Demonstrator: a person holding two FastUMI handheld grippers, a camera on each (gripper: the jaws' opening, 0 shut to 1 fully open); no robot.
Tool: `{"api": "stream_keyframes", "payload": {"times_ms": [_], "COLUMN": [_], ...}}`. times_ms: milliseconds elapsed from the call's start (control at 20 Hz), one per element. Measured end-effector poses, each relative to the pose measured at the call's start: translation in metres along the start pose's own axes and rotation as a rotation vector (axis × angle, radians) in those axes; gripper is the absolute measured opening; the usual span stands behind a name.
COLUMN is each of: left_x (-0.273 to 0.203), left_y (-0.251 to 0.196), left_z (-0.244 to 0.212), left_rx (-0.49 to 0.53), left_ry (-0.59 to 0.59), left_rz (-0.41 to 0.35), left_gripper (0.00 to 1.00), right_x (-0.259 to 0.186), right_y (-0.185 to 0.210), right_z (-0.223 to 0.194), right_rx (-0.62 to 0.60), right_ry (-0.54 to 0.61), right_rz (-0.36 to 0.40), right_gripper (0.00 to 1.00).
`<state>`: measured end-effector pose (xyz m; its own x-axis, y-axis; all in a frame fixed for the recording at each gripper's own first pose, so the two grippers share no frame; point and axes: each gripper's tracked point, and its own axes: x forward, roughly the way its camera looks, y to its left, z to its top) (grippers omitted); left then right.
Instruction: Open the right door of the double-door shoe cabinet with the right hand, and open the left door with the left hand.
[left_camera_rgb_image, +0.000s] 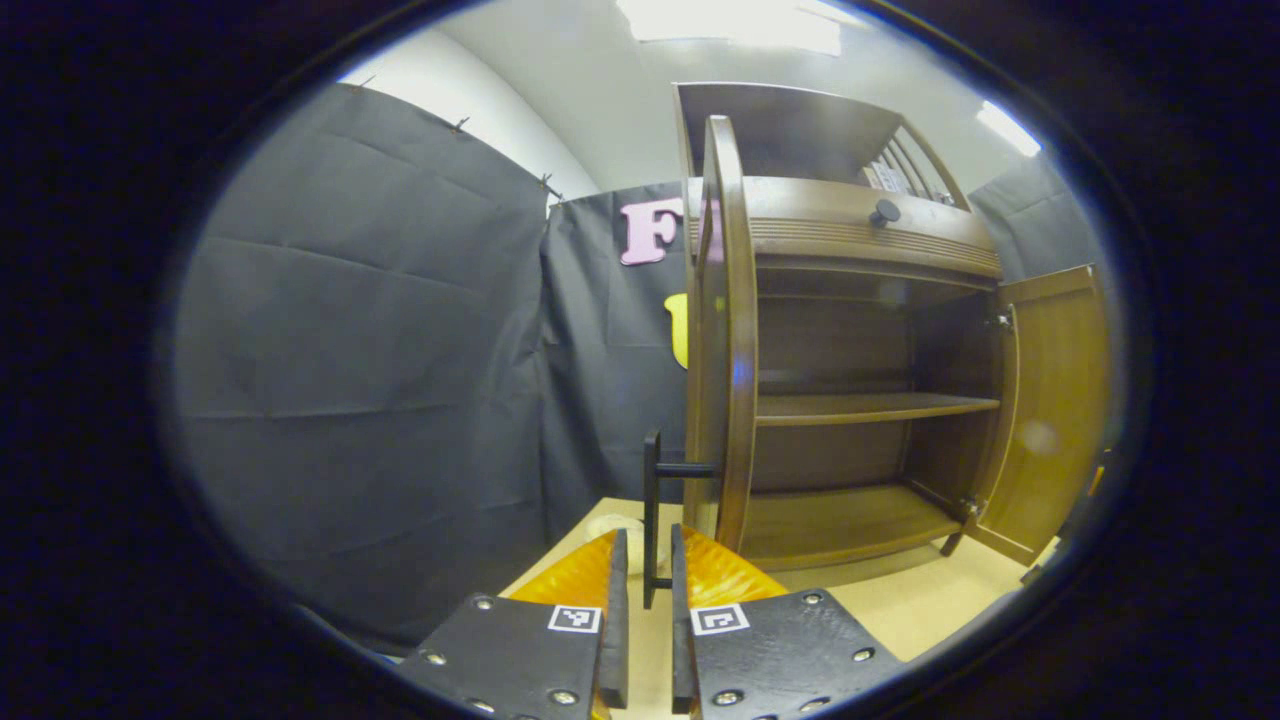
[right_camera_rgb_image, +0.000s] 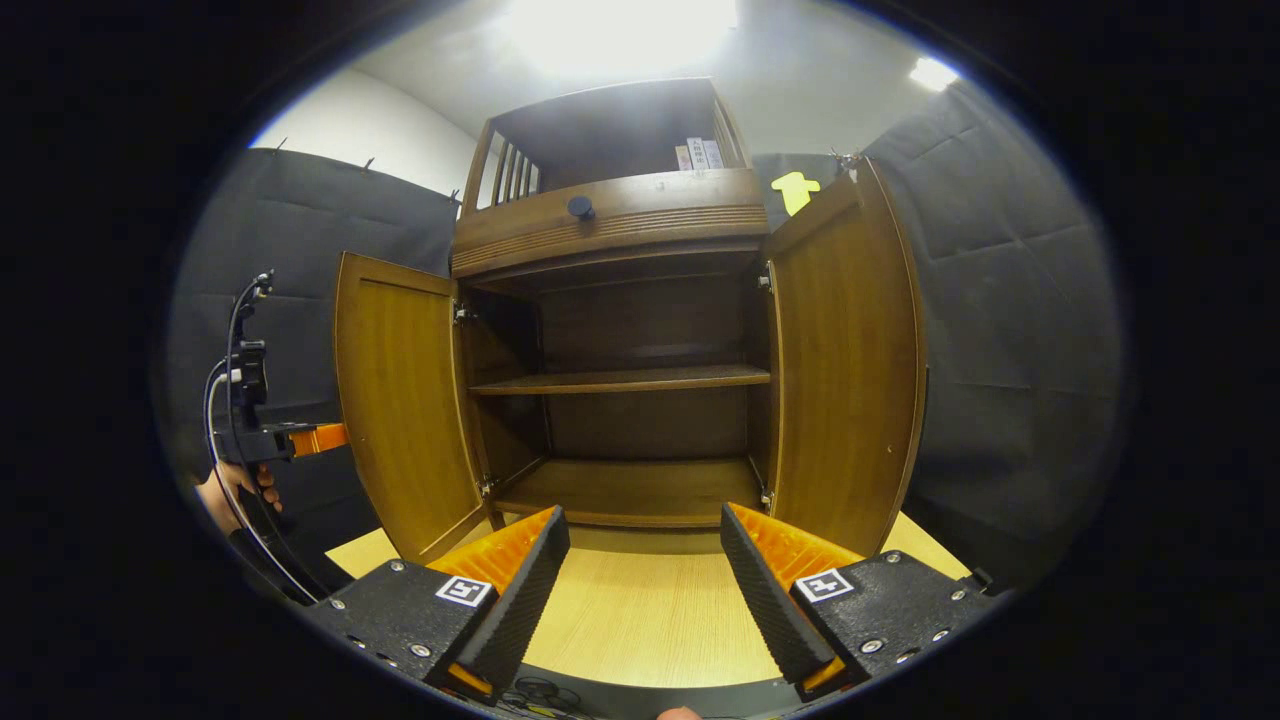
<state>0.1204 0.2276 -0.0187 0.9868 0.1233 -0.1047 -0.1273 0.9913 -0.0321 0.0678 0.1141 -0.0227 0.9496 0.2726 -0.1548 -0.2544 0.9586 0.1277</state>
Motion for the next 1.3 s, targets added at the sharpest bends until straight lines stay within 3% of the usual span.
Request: {"api": "stream_keyframes", "payload": {"times_ms": [150,200,300,400,550,750,900,1250,1300], "left_x": [-0.006,-0.006,-0.009,-0.015,-0.029,-0.050,-0.063,-0.098,-0.103], "left_y": [0.019,0.026,0.039,0.031,0.022,-0.016,-0.053,-0.100,-0.102], "left_z": [0.003,0.004,0.006,0.008,0.017,0.031,0.034,0.035,0.036], "left_rx": [0.003,0.007,0.013,-0.013,0.008,0.001,0.008,-0.050,-0.052], "left_ry": [-0.015,-0.018,-0.020,-0.016,-0.041,-0.065,-0.076,-0.096,-0.099], "left_rz": [0.047,0.067,0.100,0.062,0.045,-0.032,-0.102,-0.174,-0.172], "left_gripper": [0.22,0.13,0.13,0.18,0.16,0.13,0.22,0.13,0.22], "right_x": [-0.002,-0.001,-0.002,-0.003,-0.005,-0.008,-0.008,-0.013,-0.014], "right_y": [0.002,0.002,0.002,0.002,0.000,-0.002,0.001,-0.001,-0.002], "right_z": [0.000,0.000,0.002,0.004,0.012,0.018,0.021,0.027,0.028], "right_rx": [-0.002,-0.003,-0.004,-0.005,-0.010,-0.021,-0.030,-0.037,-0.038], "right_ry": [0.000,-0.001,-0.007,-0.013,-0.037,-0.055,-0.065,-0.107,-0.114], "right_rz": [0.009,0.010,0.013,0.015,0.012,-0.001,-0.004,-0.039,-0.050], "right_gripper": [0.94,0.94,0.92,0.94,0.94,0.92,0.92,0.92,0.92]}}
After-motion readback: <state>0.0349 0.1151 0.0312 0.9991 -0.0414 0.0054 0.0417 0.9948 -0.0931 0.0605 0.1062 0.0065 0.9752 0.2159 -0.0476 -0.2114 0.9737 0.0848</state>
